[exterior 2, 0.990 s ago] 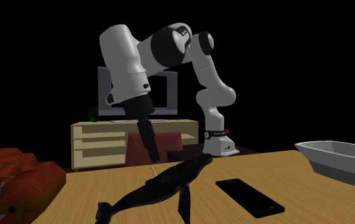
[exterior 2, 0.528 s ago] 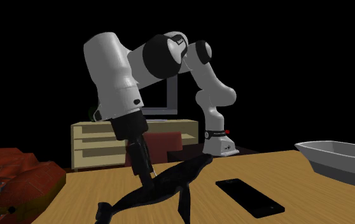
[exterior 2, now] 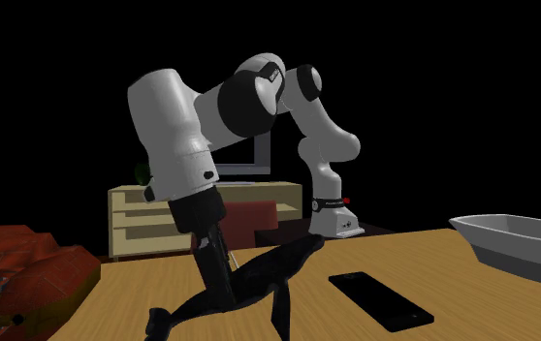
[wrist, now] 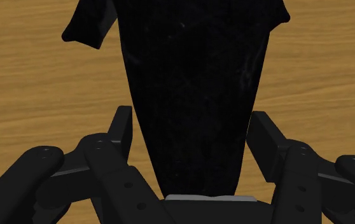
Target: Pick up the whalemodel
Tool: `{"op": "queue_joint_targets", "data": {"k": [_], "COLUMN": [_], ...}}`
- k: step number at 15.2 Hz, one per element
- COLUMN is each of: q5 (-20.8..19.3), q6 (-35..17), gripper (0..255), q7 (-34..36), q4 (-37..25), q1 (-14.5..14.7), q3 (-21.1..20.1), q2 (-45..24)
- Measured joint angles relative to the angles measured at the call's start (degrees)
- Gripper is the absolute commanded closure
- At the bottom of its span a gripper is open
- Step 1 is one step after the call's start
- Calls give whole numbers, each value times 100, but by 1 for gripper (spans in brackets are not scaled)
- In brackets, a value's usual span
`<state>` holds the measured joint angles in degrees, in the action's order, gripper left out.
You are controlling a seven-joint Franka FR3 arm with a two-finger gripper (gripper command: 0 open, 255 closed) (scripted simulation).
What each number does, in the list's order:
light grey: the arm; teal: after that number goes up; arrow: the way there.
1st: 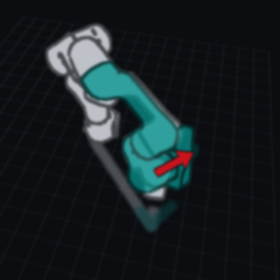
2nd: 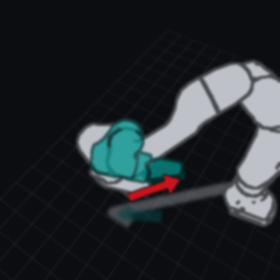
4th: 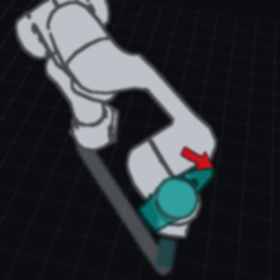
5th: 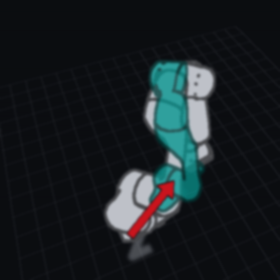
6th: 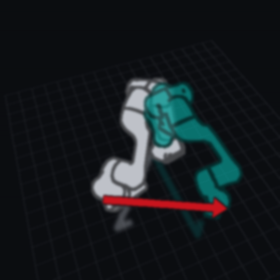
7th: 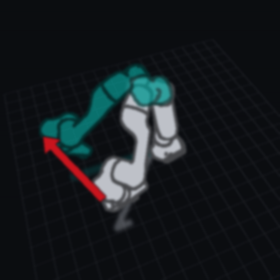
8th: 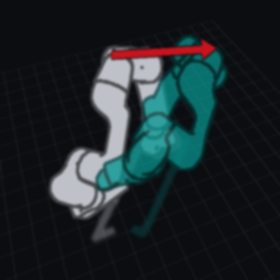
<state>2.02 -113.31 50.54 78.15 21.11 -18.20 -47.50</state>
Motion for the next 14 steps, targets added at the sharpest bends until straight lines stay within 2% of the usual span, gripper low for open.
{"op": "queue_joint_targets", "data": {"k": [8,14], "q5": [-2,32], "q6": [1,231], "gripper": [255,255], "q7": [-1,32], "q4": [-6,-18], "q1": [0,-30], "q3": [1,-32], "q2": [-2,211]}}
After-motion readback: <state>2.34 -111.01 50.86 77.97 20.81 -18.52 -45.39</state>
